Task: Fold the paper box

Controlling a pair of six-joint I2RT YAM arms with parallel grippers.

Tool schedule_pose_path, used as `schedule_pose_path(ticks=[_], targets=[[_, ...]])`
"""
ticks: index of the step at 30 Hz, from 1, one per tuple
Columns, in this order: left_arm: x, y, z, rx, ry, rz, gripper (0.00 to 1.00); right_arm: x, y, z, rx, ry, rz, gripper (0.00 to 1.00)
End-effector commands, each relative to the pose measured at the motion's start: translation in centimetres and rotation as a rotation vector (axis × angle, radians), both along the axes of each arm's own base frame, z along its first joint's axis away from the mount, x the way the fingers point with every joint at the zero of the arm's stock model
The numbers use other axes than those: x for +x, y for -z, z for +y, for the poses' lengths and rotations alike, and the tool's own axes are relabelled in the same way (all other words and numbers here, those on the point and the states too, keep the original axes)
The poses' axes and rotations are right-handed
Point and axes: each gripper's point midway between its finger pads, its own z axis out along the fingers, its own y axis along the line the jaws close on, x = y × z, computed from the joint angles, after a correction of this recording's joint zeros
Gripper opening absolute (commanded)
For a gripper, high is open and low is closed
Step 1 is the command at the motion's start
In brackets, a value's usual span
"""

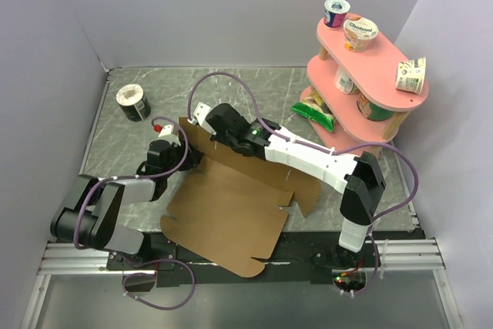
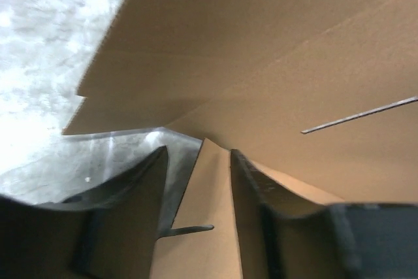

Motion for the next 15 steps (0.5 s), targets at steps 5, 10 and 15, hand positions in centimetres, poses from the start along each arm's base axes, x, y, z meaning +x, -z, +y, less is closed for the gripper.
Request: schedule_pose_path(ticks=[5,10,15], targets=[[-0.4,-0.9,-2.2,-0.012,0.083,-0.055,0.42,0.2,-1.2,0.9,0.111,0.025,0.000,0.00],[-0.8,0.3,-3.3,0.063,0.077,-0.027,0.30,0.3,-1.3,1.0,0.113,0.030,-0.003,0.00],[-1.5,0.7,-4.4,0.112,0.043,-0.021,0.22,0.5,-1.3,0.9,0.121,0.046,-0.008,0.00]])
